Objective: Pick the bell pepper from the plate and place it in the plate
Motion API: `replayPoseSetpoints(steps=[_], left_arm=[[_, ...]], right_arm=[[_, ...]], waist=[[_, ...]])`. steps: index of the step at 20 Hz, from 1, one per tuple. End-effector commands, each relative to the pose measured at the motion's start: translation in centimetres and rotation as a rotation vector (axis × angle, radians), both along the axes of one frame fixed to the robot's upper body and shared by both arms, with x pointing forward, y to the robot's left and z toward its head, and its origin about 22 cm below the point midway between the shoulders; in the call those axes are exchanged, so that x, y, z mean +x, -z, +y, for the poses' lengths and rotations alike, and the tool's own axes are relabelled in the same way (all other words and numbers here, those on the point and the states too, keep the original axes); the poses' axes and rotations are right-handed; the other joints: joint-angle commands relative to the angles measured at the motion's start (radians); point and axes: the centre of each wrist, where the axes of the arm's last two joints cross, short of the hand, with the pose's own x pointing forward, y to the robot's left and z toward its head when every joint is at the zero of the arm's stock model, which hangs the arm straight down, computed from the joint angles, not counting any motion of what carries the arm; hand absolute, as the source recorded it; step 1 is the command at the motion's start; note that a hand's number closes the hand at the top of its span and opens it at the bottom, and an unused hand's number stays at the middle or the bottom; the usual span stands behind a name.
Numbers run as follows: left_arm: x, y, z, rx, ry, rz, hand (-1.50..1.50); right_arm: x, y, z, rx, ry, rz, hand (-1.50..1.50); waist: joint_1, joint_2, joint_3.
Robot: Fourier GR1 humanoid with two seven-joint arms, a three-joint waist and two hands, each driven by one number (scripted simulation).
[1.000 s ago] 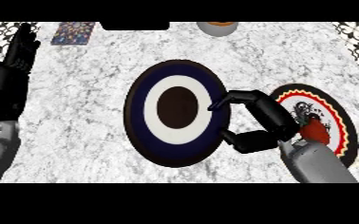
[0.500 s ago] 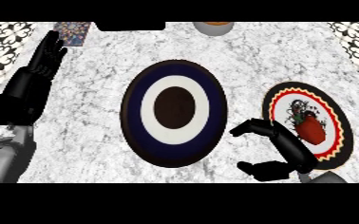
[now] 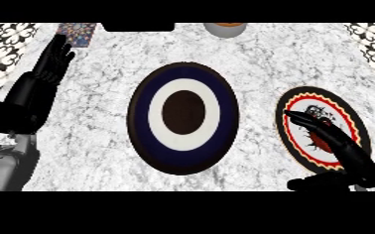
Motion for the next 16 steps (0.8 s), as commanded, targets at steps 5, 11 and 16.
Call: replayPoseSetpoints(steps=[5, 11, 16], left_arm=[[0.0, 0.0, 1.3, 0.001, -0.019, 0.005, 0.00], [-0.3, 1.0, -0.2, -0.005, 0.016, 0.016, 0.00], [1.5, -0.4, -0.4, -0.016, 0.027, 0.005, 0.00]], right_arm=[[0.6, -8.9, -4.8, -0.524, 0.151, 0.020, -1.50], [0.8, -13.4, -4.1, -0.925, 0.179, 0.171, -1.50], [1.0, -12.8, -2.7, -1.053, 0.147, 0.320, -1.50]], waist=[[-0.007, -0.005, -0.005], [0.012, -0.002, -0.005], [0.016, 0.004, -0.001]])
